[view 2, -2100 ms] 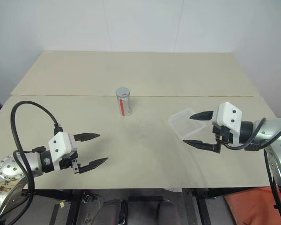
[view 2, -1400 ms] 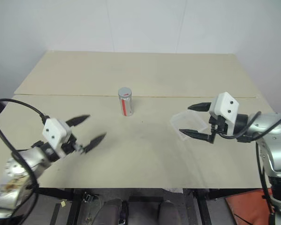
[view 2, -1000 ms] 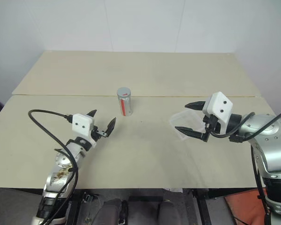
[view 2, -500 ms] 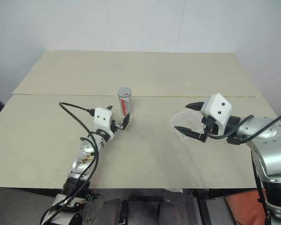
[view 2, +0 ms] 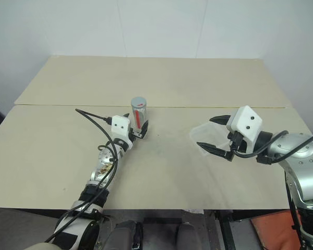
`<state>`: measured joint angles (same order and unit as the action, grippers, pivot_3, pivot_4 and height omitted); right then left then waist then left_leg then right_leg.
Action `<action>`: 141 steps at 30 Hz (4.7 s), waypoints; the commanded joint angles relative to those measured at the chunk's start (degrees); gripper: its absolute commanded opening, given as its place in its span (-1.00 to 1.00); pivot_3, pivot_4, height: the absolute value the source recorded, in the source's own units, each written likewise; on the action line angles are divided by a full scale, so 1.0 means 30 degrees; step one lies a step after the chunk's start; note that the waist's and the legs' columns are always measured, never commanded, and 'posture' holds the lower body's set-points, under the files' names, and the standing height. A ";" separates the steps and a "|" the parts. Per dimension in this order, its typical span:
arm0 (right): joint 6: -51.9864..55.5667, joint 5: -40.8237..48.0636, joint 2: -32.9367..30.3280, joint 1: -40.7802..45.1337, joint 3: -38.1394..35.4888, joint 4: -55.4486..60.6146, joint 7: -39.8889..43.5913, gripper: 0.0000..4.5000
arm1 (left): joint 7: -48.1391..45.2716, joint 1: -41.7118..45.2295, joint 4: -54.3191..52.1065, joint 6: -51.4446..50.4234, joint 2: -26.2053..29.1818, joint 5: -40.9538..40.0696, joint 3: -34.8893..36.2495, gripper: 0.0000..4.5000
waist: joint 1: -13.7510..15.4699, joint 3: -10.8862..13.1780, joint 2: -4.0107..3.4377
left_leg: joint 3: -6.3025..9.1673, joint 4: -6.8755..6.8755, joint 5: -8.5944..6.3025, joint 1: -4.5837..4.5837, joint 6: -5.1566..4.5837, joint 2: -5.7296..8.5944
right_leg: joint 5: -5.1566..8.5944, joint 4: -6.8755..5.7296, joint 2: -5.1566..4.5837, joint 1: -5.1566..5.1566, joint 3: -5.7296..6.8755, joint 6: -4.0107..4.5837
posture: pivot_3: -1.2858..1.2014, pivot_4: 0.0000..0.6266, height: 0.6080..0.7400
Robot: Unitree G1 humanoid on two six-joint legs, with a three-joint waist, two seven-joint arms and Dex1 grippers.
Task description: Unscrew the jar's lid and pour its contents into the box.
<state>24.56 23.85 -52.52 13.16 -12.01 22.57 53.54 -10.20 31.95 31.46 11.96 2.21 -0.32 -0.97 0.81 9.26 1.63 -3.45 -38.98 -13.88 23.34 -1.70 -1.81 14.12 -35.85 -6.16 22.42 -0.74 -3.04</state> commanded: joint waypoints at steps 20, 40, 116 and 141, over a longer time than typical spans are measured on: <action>0.0124 -0.0050 -0.0398 -0.0470 -0.1240 0.0832 -0.0602 1.00 | 0.0912 0.3838 0.6380 0.3972 -0.0689 -0.0287 0.1350 0.99 | -0.0035 0.0007 0.0011 | -0.0012 0.0000 0.0001 0.0009 0.0001 0.0004 | -0.0004 0.0003 0.0000 0.0003 0.0010 -0.0009 | 0.03 -0.52 1.00; 0.0752 0.0003 0.0313 0.0801 -0.0517 0.1391 -0.1543 1.00 | -0.0215 0.3840 0.4712 0.3495 -0.0393 -0.0767 0.1529 -0.05 | -0.0075 0.0010 0.0016 | -0.0016 0.0001 0.0002 0.0024 0.0005 0.0003 | -0.0006 0.0003 0.0000 0.0017 0.0014 -0.0012 | 0.03 -0.52 1.00; -0.0482 0.3699 0.7149 0.9068 0.5924 -0.6557 0.8184 0.24 | -0.9650 -0.5857 -1.6530 -0.7833 0.4089 -0.5646 -0.3197 -0.05 | -0.0493 -0.0002 -0.0013 | 0.0020 0.0010 0.0032 0.0152 0.0040 -0.0019 | -0.0008 -0.0065 0.0032 0.0208 -0.0025 0.0002 | 0.03 -0.52 1.00; -0.2843 0.2480 0.8183 1.0271 0.5170 -0.9332 0.9171 0.98 | -0.9625 -0.5936 -1.5647 -0.7195 0.3735 -0.5556 -0.3317 -0.05 | -0.0362 -0.0002 -0.0016 | 0.0020 0.0004 0.0033 0.0153 0.0044 -0.0023 | -0.0013 -0.0083 0.0017 0.0216 -0.0024 0.0008 | 0.03 -0.52 1.00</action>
<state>16.20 30.52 -27.40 44.00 6.24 -9.16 83.24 -39.01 13.39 -14.67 -11.13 13.54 -16.84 -11.24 -0.28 9.26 1.59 -3.38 -38.96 -13.78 23.80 -1.57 -1.88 14.08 -36.10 -6.11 23.08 -0.81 -3.02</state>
